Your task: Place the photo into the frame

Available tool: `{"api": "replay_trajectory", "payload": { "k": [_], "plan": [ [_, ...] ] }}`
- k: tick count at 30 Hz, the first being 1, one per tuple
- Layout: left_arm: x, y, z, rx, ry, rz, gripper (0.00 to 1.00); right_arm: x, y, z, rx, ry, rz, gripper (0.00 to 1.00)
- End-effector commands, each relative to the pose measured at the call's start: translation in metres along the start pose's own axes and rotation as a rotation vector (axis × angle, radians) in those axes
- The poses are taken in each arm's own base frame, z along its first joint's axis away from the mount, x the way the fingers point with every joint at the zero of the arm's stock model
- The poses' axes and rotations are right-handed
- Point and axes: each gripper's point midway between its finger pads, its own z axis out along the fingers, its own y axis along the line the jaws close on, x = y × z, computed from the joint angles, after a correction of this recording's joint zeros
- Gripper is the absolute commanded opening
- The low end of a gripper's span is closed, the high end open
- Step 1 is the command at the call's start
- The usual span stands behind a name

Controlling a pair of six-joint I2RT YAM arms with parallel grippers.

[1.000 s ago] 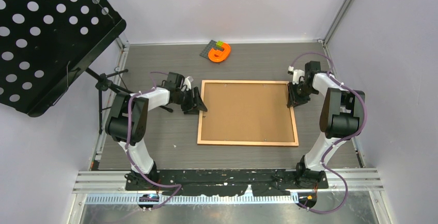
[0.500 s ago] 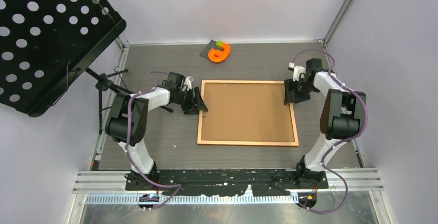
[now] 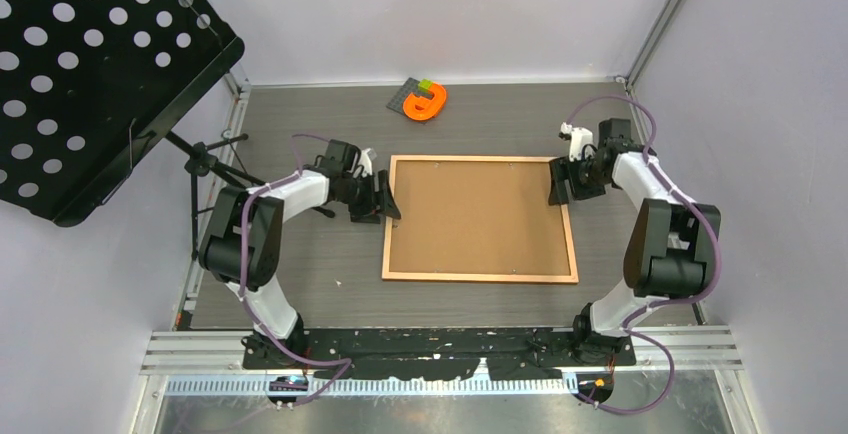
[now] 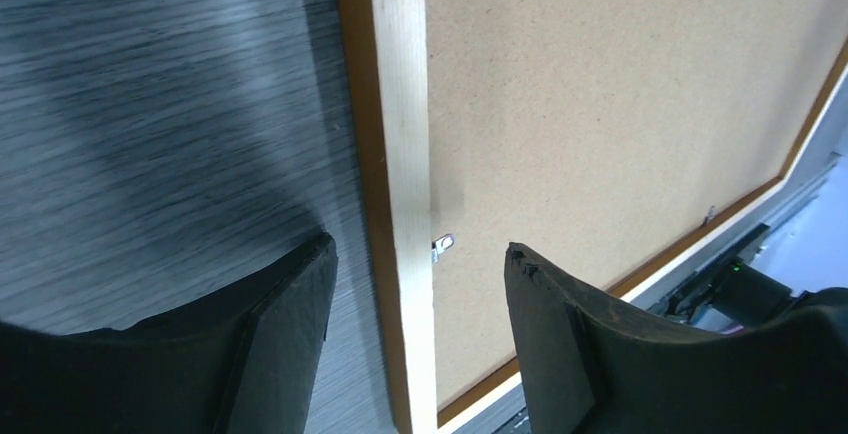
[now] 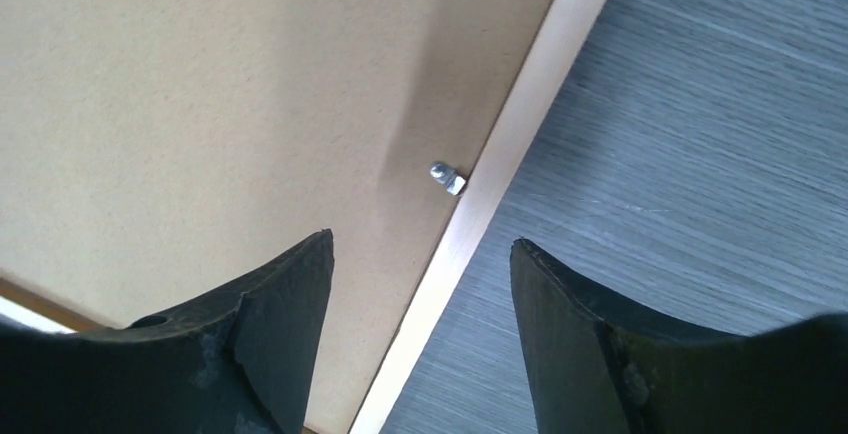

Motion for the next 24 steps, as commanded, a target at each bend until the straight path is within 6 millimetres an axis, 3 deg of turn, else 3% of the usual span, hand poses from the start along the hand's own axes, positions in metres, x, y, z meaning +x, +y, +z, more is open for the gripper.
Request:
{"api": "replay_trajectory", "payload": {
  "k": [1, 6, 12, 16, 20, 24],
  "plan": [
    [0.000, 0.015, -0.013, -0.103, -0.026, 0.063, 0.68, -0.014, 0.014, -0.023, -0.044, -0.124, -0.140, 0.74],
    [-0.020, 0.005, -0.031, -0.112, -0.107, 0.143, 0.71, -0.006, 0.040, -0.043, -0.119, -0.174, -0.286, 0.78],
    [-0.043, -0.009, -0.058, -0.127, -0.183, 0.276, 0.77, 0.026, 0.074, -0.056, -0.208, -0.170, -0.545, 0.78],
    [-0.054, -0.020, -0.072, -0.123, -0.195, 0.365, 0.79, 0.062, 0.106, -0.042, -0.218, -0.114, -0.740, 0.76],
    [-0.062, -0.029, -0.087, -0.127, -0.194, 0.454, 0.80, 0.081, 0.132, -0.037, -0.227, -0.112, -0.879, 0.75],
    [-0.064, -0.024, -0.097, -0.176, -0.163, 0.519, 0.81, 0.101, 0.154, -0.032, -0.279, -0.070, -0.973, 0.73]
  ]
}}
